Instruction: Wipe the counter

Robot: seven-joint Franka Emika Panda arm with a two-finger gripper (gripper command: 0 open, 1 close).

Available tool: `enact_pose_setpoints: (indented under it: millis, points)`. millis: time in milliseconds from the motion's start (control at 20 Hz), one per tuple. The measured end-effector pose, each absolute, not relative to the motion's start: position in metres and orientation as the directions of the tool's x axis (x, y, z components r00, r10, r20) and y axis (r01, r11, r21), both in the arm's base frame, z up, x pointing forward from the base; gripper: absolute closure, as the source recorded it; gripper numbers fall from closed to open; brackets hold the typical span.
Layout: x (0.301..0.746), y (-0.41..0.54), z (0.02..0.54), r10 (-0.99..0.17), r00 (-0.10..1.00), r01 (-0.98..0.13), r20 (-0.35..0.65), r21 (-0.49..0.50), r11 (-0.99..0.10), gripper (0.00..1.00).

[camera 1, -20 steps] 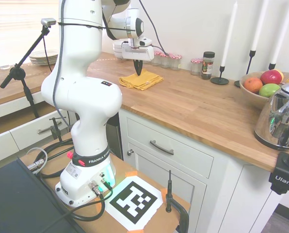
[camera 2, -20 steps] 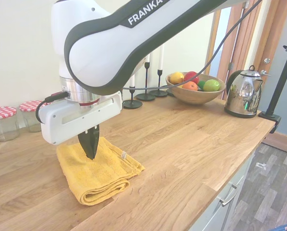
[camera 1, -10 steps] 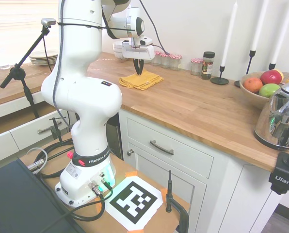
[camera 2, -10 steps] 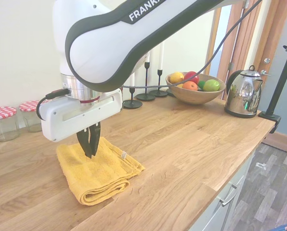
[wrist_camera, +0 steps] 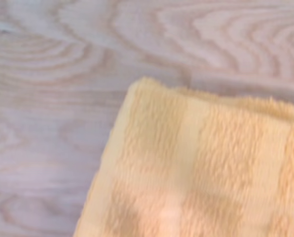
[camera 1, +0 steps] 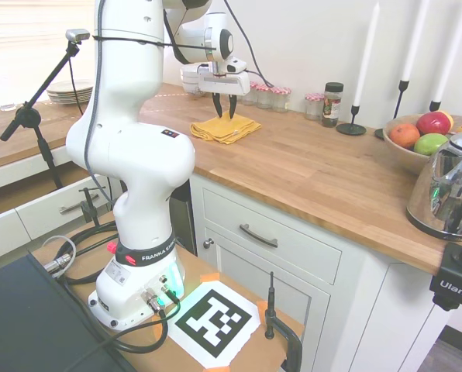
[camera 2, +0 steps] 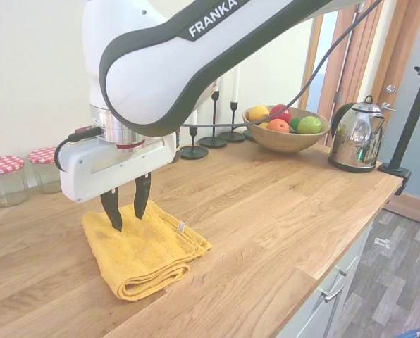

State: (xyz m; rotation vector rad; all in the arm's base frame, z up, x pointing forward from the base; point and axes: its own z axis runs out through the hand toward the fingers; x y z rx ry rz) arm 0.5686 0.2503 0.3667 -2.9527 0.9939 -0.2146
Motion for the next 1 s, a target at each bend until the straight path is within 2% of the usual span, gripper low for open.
enact_pose_setpoints:
  millis: [1000]
  points:
    - [0.58, 0.236, 0.339, -0.603, 0.787, -0.603, 0.133, -0.047, -0.797, 0.0]
